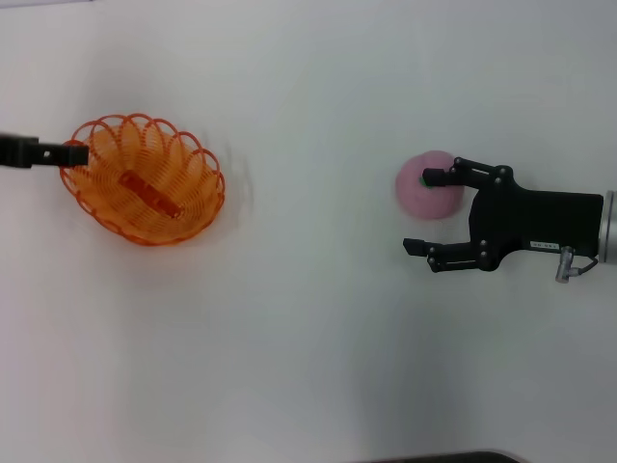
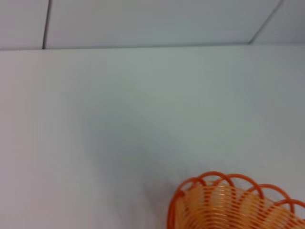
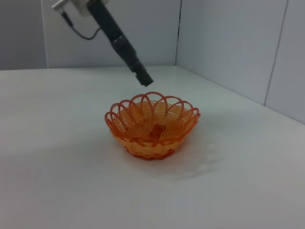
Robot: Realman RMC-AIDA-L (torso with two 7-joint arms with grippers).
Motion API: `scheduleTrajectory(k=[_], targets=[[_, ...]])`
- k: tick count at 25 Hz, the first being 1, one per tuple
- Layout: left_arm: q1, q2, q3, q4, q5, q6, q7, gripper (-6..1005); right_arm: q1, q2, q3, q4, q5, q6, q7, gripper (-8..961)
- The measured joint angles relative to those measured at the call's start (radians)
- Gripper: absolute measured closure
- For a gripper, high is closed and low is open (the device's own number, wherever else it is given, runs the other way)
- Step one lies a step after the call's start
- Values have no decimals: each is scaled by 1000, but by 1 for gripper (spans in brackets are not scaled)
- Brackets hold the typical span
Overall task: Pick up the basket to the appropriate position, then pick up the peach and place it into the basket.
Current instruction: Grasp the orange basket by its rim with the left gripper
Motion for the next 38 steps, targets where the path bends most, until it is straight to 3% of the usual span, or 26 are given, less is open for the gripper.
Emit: scheduleTrajectory(k=[5, 13, 18, 29, 38], targets=[[-82, 11, 109, -4, 97, -39, -58, 181, 1, 0, -2, -4, 0, -2, 0, -1], [-242, 23, 184, -100, 289, -76, -69, 189, 3, 0, -2, -4, -1, -2, 0, -1], [-279, 24, 240, -130, 328, -102, -77, 194, 2, 0, -1, -6, 0, -4, 0, -1], [-293, 33, 332, -161, 331, -120, -87, 185, 2, 0, -1, -6, 0, -9, 1, 0], [-326, 48, 368, -253, 332, -163, -84, 185, 3, 2, -1, -6, 0, -11, 2, 0]])
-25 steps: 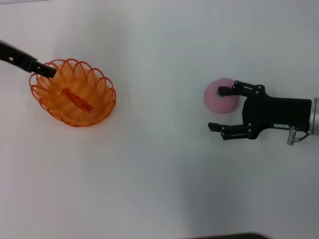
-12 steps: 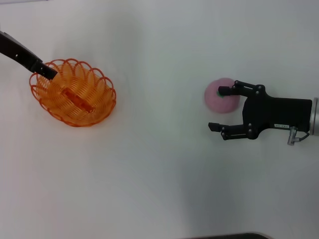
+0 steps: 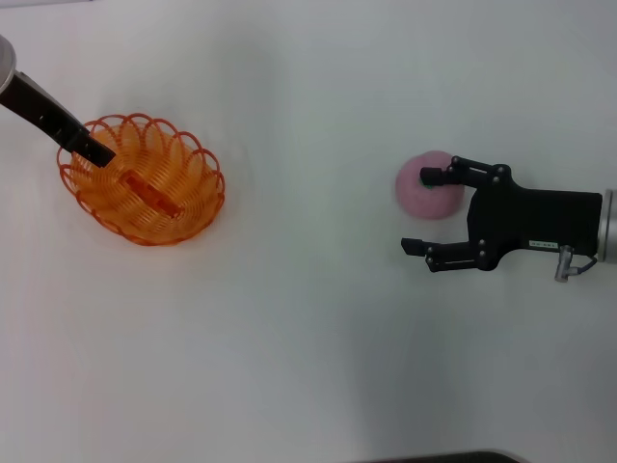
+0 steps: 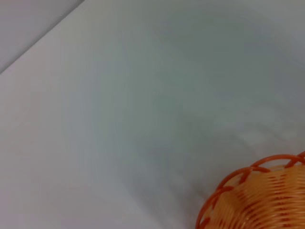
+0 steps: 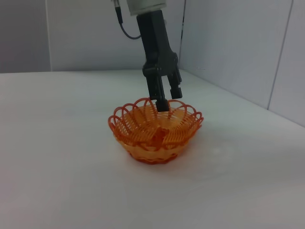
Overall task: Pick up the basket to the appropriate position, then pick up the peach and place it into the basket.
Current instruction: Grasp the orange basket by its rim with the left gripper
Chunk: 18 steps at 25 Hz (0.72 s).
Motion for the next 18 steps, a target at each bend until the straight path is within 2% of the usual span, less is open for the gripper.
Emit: scheduleTrajectory(k=[18], targets=[[1, -11, 49, -35, 0, -49, -10, 185, 9, 0, 0, 2, 0, 2, 0, 0]])
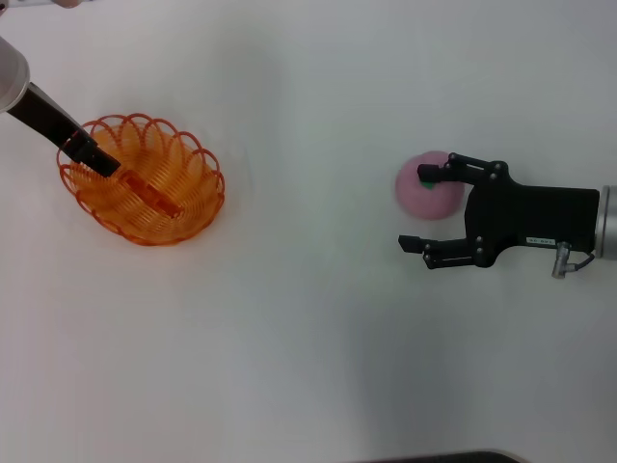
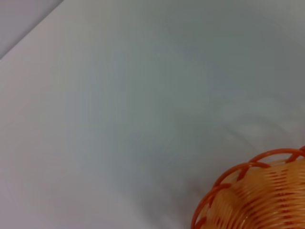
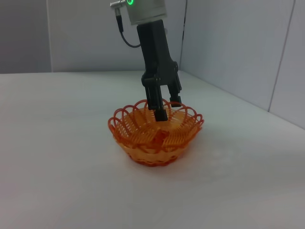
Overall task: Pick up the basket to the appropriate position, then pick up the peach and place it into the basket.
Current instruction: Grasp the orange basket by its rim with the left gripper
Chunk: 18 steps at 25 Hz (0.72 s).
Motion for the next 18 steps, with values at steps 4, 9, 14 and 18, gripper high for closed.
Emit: scheduleTrajectory(k=[4, 9, 14, 18], targets=[[1, -6, 8, 0, 0, -5, -1, 186, 0, 0, 2, 0, 0, 1, 0, -1], [2, -12, 23, 9, 0, -26, -24, 303, -1, 0, 3, -1, 0, -1, 0, -1], [2, -13, 35, 9, 0, -28, -33, 410, -2, 0, 4, -2, 0, -1, 0, 0], [5, -12, 39, 7, 0, -29, -33, 495, -2, 0, 3, -2, 0, -3, 0, 0]])
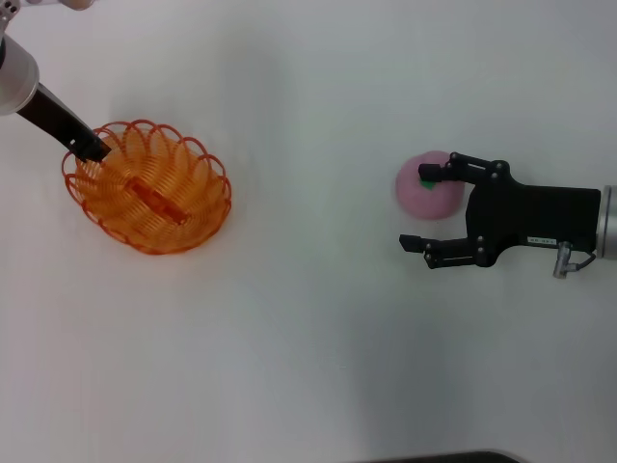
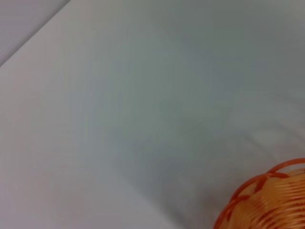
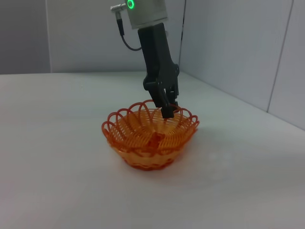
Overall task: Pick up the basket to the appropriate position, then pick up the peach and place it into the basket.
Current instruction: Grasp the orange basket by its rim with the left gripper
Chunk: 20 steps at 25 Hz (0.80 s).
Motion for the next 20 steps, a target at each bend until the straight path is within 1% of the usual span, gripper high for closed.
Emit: scheduleTrajectory(k=[5, 11, 20], targets=[[1, 0, 0, 1, 0, 2, -3, 730, 1, 0, -1, 0, 0, -1, 0, 0], [1, 0, -4, 5, 0, 11, -9, 841, -2, 1, -1, 0, 0, -4, 0, 0], [-3, 0, -13, 15, -3, 41, -26, 863, -1, 2, -1, 2, 0, -5, 0, 1]])
